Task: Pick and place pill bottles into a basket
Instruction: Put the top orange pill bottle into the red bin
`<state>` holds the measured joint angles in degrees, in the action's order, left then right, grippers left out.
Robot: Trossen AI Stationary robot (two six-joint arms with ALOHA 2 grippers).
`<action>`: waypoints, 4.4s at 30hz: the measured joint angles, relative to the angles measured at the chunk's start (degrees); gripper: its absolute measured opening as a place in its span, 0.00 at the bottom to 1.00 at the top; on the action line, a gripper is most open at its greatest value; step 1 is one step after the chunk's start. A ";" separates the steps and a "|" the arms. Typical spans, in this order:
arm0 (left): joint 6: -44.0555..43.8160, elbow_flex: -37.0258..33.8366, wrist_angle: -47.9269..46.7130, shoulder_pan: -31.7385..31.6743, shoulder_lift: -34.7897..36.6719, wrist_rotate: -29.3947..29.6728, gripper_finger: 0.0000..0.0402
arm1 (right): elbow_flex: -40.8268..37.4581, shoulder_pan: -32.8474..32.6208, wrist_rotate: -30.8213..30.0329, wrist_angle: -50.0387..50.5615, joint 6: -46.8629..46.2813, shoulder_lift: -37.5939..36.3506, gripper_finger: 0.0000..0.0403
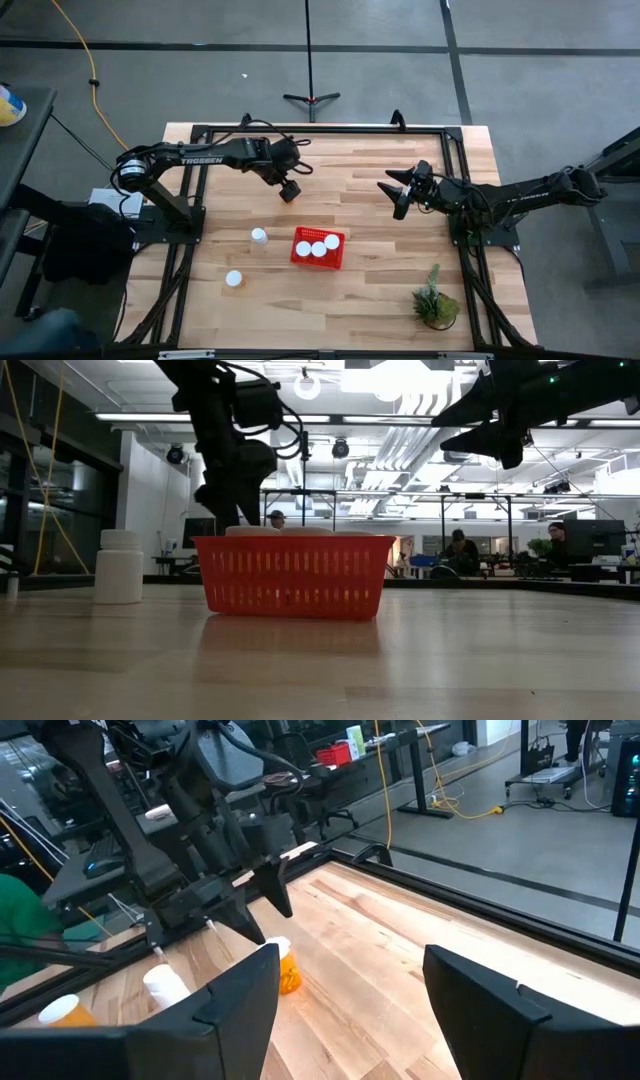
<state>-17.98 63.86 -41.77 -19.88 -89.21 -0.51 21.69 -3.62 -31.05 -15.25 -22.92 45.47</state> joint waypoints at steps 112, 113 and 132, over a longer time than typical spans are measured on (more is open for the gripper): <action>6.18 6.49 -8.40 0.42 -8.17 -2.56 0.61 | 0.00 0.00 1.03 5.14 0.00 0.00 0.59; 6.23 7.65 -8.84 0.42 -8.17 -2.56 0.61 | 0.00 0.00 1.03 5.14 0.19 -0.02 0.59; 6.18 23.29 -13.78 12.69 -8.13 -4.58 0.65 | 0.00 1.90 -0.10 5.57 -1.53 0.00 0.59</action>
<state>-11.79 87.15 -55.55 -7.19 -97.34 -5.09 21.69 -1.72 -31.15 -9.67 -24.45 45.47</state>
